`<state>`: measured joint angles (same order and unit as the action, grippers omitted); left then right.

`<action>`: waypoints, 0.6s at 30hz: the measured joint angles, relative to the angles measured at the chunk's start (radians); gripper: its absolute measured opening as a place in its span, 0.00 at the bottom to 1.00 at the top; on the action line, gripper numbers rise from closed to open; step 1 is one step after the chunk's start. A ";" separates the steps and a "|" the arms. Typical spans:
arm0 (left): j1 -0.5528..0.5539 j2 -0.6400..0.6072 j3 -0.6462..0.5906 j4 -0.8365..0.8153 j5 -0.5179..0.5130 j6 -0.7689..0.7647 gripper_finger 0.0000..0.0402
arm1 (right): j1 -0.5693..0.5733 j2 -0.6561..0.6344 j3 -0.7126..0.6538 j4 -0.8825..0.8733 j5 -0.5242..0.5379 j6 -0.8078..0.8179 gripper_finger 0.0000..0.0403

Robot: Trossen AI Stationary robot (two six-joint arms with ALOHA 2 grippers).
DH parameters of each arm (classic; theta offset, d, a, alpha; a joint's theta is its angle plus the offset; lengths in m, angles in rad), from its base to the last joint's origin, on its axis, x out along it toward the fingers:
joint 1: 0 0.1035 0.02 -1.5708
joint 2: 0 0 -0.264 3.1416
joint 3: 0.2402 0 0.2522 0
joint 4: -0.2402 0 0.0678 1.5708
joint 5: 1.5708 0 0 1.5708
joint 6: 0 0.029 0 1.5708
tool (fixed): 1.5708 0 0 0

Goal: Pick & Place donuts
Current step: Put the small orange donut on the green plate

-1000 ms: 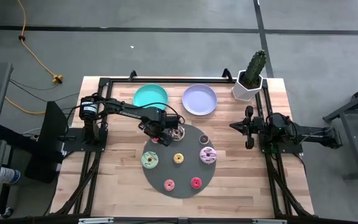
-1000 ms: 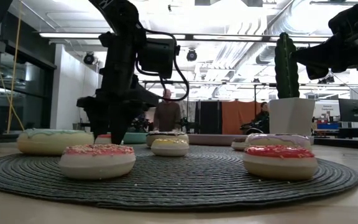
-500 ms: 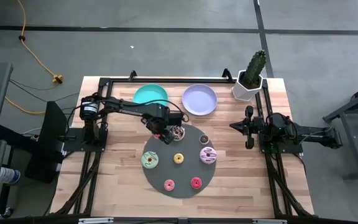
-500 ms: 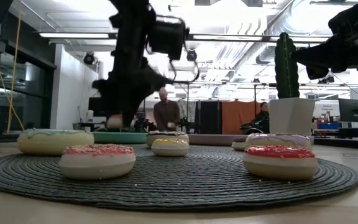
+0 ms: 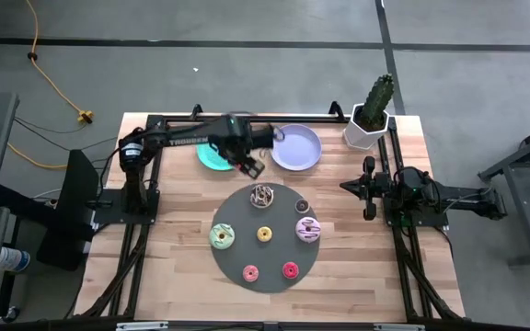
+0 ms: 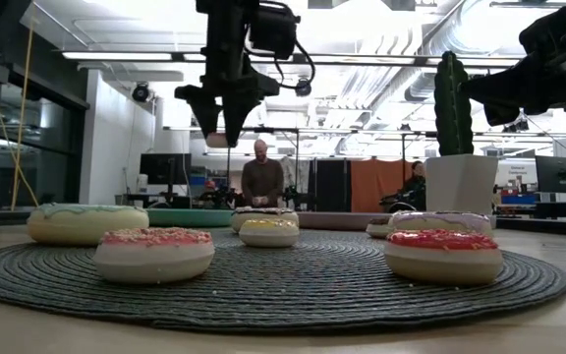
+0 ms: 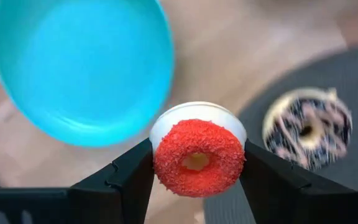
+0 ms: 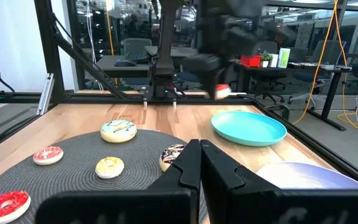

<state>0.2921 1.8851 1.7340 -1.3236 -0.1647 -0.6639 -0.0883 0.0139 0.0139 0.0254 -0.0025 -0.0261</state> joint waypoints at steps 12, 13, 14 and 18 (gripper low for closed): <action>0.337 0.000 0.019 0.021 0.012 0.042 0.52 | 0.000 0.000 0.000 0.000 0.000 0.000 0.00; 0.364 0.000 0.019 0.027 0.025 0.042 0.52 | 0.000 0.000 0.000 0.000 0.000 0.000 0.00; 0.390 0.000 0.019 0.030 0.031 0.043 0.52 | 0.000 0.000 0.000 0.000 0.000 0.000 0.00; 0.480 0.000 0.019 0.059 0.056 0.042 0.52 | 0.000 0.000 0.000 0.000 0.000 0.000 0.00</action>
<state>0.7725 1.8847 1.7535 -1.2649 -0.1088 -0.6216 -0.0883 0.0139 0.0139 0.0254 -0.0029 -0.0261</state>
